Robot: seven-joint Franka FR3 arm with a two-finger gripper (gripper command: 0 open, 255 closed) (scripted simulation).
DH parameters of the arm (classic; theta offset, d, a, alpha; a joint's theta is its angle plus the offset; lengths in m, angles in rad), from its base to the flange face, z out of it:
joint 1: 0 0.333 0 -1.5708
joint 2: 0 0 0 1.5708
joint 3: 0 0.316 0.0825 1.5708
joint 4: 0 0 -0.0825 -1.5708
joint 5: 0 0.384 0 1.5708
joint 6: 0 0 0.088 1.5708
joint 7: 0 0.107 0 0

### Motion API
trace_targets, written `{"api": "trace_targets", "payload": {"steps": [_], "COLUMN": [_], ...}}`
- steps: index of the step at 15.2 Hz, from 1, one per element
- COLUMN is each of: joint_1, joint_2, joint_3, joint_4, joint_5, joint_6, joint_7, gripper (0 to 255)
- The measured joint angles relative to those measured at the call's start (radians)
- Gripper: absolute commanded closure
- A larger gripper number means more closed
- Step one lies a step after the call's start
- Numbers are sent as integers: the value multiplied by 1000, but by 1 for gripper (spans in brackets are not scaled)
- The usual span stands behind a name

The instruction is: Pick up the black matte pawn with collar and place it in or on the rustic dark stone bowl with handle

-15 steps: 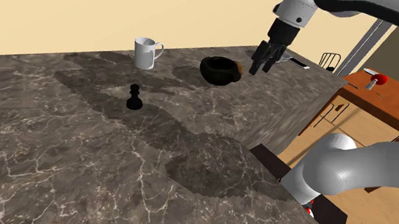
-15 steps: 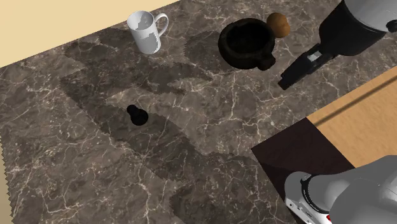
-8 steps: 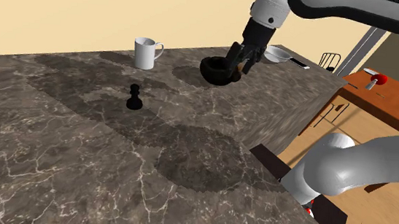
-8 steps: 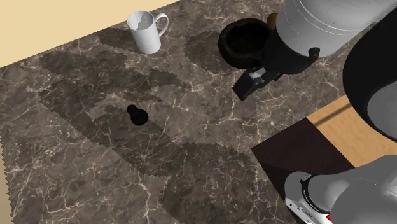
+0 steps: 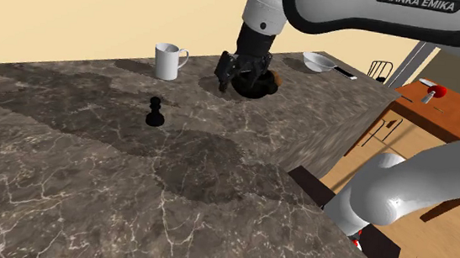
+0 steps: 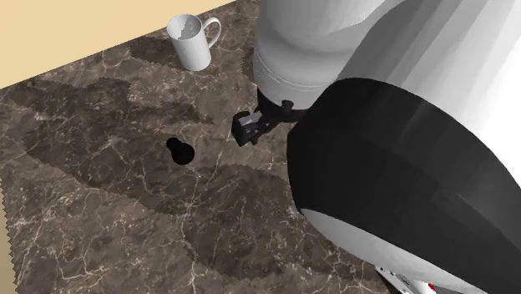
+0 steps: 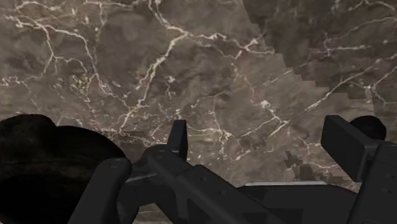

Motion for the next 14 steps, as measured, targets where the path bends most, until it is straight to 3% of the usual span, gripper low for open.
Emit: {"api": "trace_targets", "payload": {"steps": [6,10,14], "joint_1": [-8,2,59], "joint_2": [202,379,570], "joint_3": [147,230,280], "joint_4": [153,298,464], "joint_5": [-99,-223,-372], "joint_6": [44,39,0], "joint_7": [206,354,502], "gripper": [0,0,0]}}
